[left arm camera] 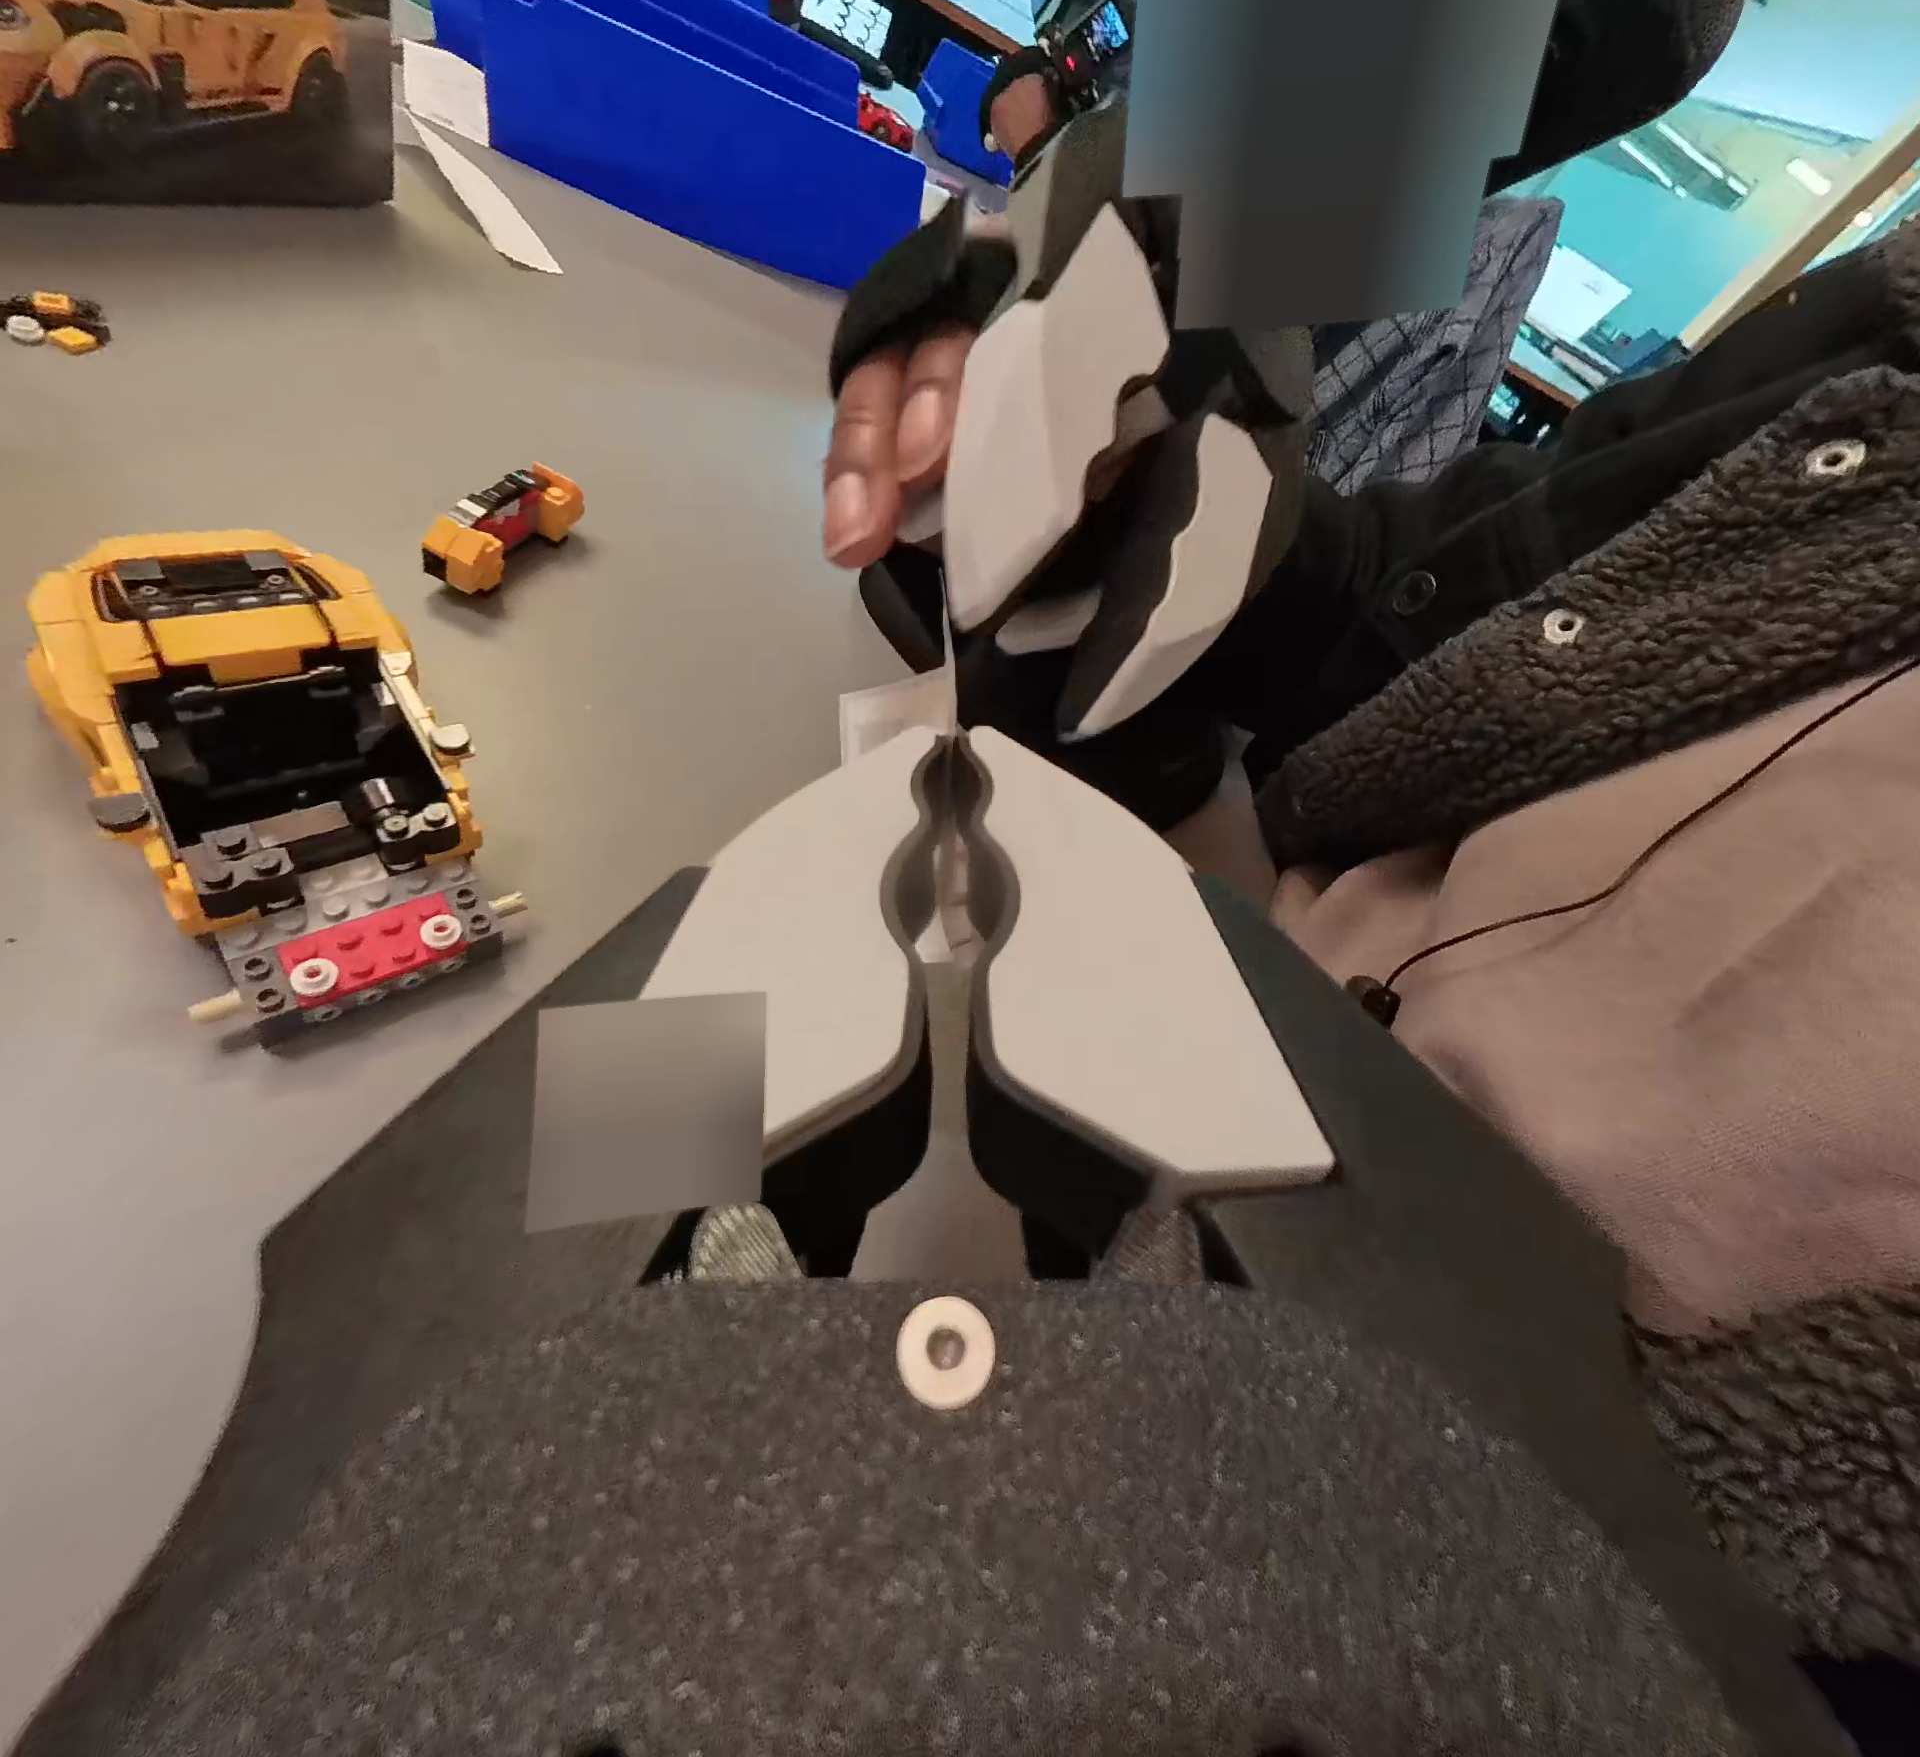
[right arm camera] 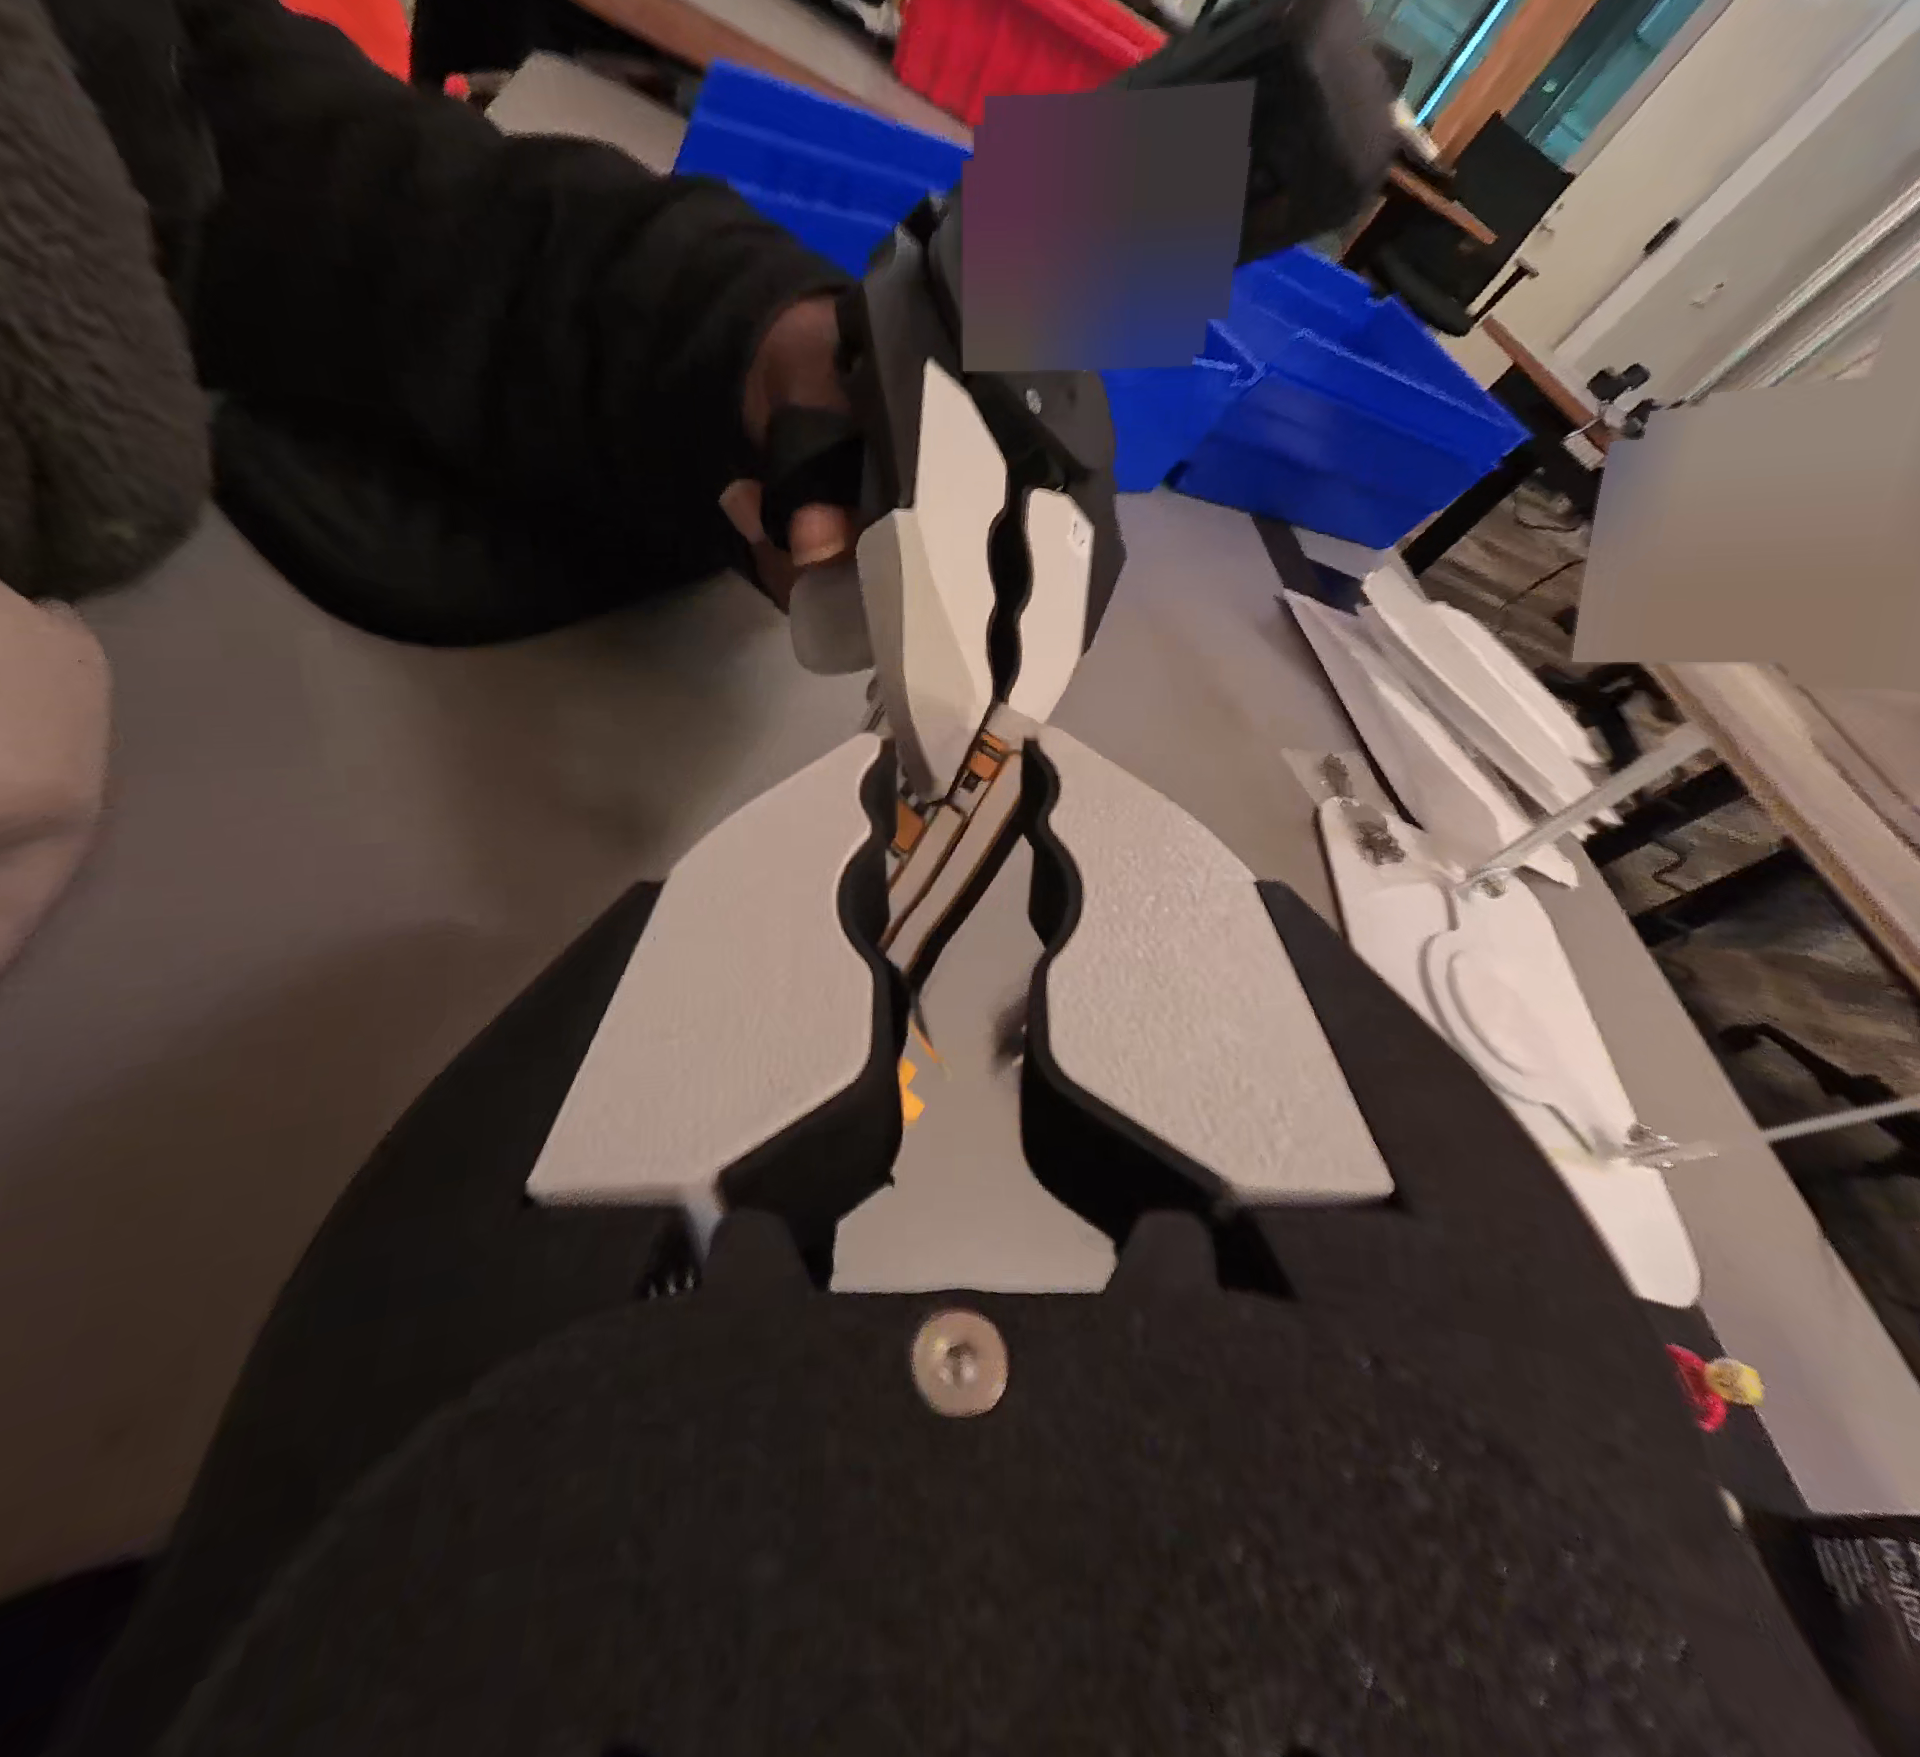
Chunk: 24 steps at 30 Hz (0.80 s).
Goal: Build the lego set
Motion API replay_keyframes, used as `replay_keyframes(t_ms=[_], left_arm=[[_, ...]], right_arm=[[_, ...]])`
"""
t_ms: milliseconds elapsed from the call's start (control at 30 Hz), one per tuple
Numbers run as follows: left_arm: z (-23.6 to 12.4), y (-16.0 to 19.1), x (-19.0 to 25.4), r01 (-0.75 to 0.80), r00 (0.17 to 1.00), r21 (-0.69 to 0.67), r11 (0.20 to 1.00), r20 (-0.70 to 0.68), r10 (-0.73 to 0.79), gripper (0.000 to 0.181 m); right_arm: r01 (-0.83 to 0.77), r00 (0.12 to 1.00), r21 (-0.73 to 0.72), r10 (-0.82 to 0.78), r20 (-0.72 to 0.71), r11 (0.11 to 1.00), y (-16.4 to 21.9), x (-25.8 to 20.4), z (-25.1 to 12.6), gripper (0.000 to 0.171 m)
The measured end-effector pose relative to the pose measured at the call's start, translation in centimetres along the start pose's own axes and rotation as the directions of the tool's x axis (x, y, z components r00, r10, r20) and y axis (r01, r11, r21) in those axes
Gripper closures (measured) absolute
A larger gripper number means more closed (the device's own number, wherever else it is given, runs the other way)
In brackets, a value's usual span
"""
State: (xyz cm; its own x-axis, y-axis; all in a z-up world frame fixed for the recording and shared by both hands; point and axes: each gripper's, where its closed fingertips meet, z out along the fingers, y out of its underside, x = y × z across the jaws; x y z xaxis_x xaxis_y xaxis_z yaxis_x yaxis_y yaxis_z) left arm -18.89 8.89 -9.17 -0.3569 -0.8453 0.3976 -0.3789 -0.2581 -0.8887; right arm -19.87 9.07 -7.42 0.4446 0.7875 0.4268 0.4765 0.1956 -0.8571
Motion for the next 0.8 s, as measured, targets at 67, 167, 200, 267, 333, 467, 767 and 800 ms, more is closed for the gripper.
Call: replay_keyframes(t_ms=[67, 167, 200, 267, 333, 467, 767, 800], left_arm=[[0.1, 0.1, 0.2, -0.030, 1.000, -0.012, 0.999, 0.001, 0.030, 0.181], [0.4, 0.5, 0.8, -0.103, 0.995, -0.040, 0.994, -0.003, 0.103, 0.181], [0.4, 0.6, 1.0, -0.128, 0.992, -0.050, 0.991, -0.007, 0.127, 0.181], [0.6, 0.9, 1.4, -0.182, 0.983, -0.068, 0.981, -0.013, 0.182, 0.181], [0.7, 1.1, 1.4, -0.231, 0.973, -0.087, 0.969, -0.001, 0.232, 0.181], [0.8, 1.3, 1.3, -0.248, 0.968, -0.107, 0.963, 0.014, 0.251, 0.181], [0.5, 0.8, 0.8, -0.243, 0.967, -0.092, 0.966, 0.059, 0.249, 0.181], [0.5, 0.7, 0.9, -0.243, 0.967, -0.092, 0.966, 0.058, 0.249, 0.181]], right_arm=[[-0.004, 1.000, -0.023, 0.005, 0.026, 1.000, 0.5, -0.5, 0.3, 0.146], [-0.023, 0.998, -0.046, 0.026, 0.057, 0.999, 0.9, -1.0, 0.5, 0.140], [-0.029, 0.997, -0.050, 0.033, 0.069, 0.998, 1.0, -1.2, 0.5, 0.139], [-0.048, 0.993, -0.062, 0.054, 0.101, 0.997, 1.2, -1.6, 0.6, 0.137], [-0.059, 0.989, -0.066, 0.067, 0.128, 0.996, 1.3, -2.1, 0.6, 0.141], [-0.071, 0.988, -0.057, 0.078, 0.136, 0.996, 1.3, -2.1, 0.6, 0.149], [-0.121, 0.983, -0.020, 0.122, 0.138, 0.992, 0.8, -1.6, 0.2, 0.166], [-0.127, 0.982, -0.016, 0.128, 0.142, 0.992, 0.8, -1.6, 0.2, 0.166]])
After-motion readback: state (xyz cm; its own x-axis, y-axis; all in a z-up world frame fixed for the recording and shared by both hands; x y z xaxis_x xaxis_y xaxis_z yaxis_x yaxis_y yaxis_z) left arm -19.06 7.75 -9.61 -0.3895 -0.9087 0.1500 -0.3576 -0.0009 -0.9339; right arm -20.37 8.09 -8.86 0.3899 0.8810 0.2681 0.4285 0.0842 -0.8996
